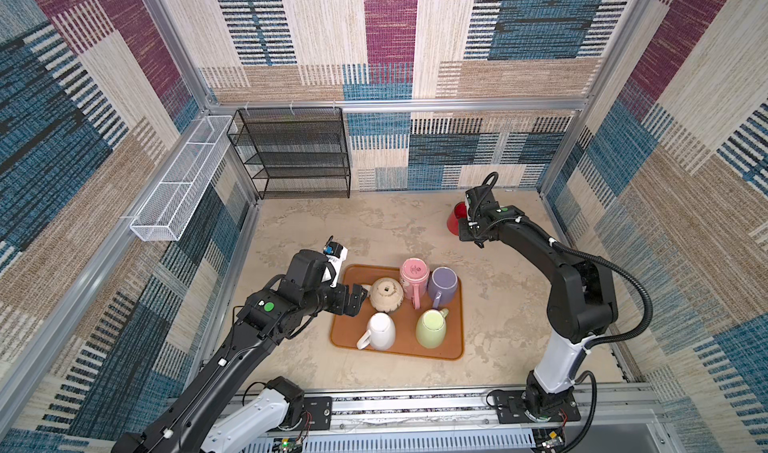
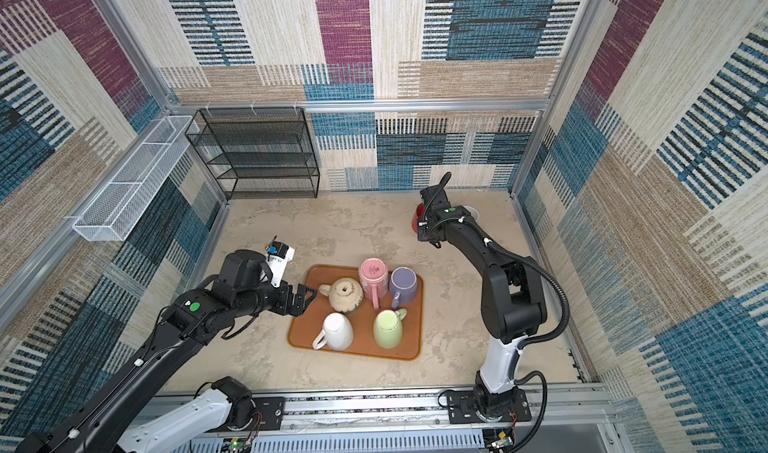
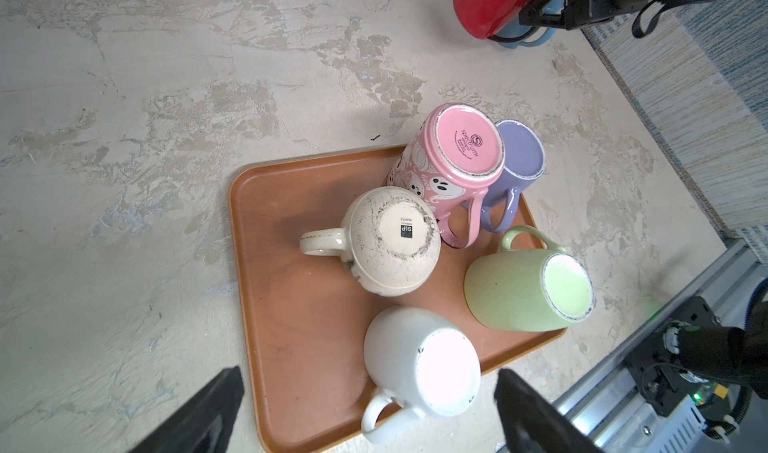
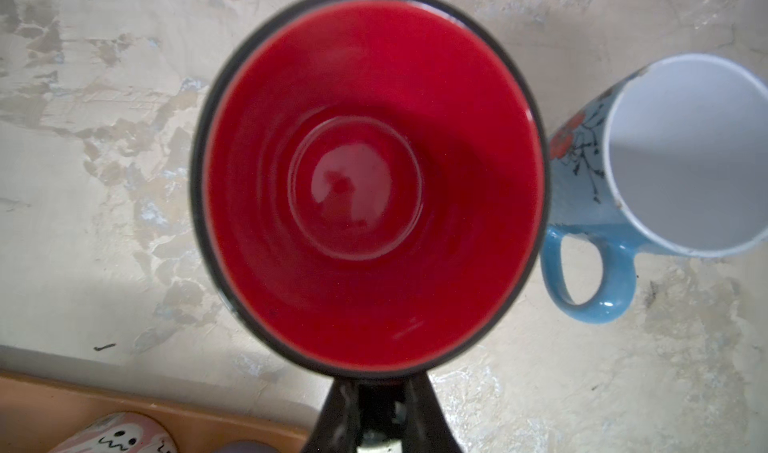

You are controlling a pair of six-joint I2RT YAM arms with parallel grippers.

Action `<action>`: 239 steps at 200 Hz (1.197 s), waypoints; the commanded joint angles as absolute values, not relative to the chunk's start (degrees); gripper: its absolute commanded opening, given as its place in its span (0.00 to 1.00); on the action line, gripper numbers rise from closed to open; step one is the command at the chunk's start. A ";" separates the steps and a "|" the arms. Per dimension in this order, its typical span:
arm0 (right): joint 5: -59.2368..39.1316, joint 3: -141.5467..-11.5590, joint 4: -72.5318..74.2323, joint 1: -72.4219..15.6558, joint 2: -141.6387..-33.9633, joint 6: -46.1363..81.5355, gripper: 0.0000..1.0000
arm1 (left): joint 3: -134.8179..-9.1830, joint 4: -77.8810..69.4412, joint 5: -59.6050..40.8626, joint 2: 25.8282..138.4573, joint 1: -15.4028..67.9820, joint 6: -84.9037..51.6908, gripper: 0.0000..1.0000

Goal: Turn the mug right side up
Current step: 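Rotate the red mug opening-up with the right gripper while the left arm withdraws, then lower the red mug beside the light blue mug with the right gripper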

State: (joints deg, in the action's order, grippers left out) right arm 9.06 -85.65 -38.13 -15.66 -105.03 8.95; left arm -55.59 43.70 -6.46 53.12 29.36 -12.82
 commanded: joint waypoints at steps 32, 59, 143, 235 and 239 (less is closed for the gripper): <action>13.42 -86.92 -36.56 -14.69 -107.19 6.98 0.00 | -55.37 43.82 -6.18 53.26 29.33 -10.46 0.99; 13.25 -87.02 -36.25 -14.24 -108.21 6.86 0.00 | -55.20 43.87 -5.89 53.54 29.35 -10.46 0.99; 15.84 -88.93 -37.64 -13.23 -111.21 6.24 0.00 | -55.28 43.94 -6.68 54.88 29.29 -10.42 1.00; 16.73 -88.47 -37.79 -13.04 -112.74 5.52 0.05 | -55.20 43.86 -6.42 55.11 29.33 -10.33 1.00; 16.66 -88.48 -37.79 -13.09 -112.83 5.55 0.06 | -55.22 43.92 -6.33 55.13 29.33 -10.37 1.00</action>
State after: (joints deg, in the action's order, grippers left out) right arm 15.49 -88.33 -40.36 -13.04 -112.60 5.72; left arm -55.29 43.94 -6.35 55.09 29.36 -12.05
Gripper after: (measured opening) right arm 0.162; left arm 0.996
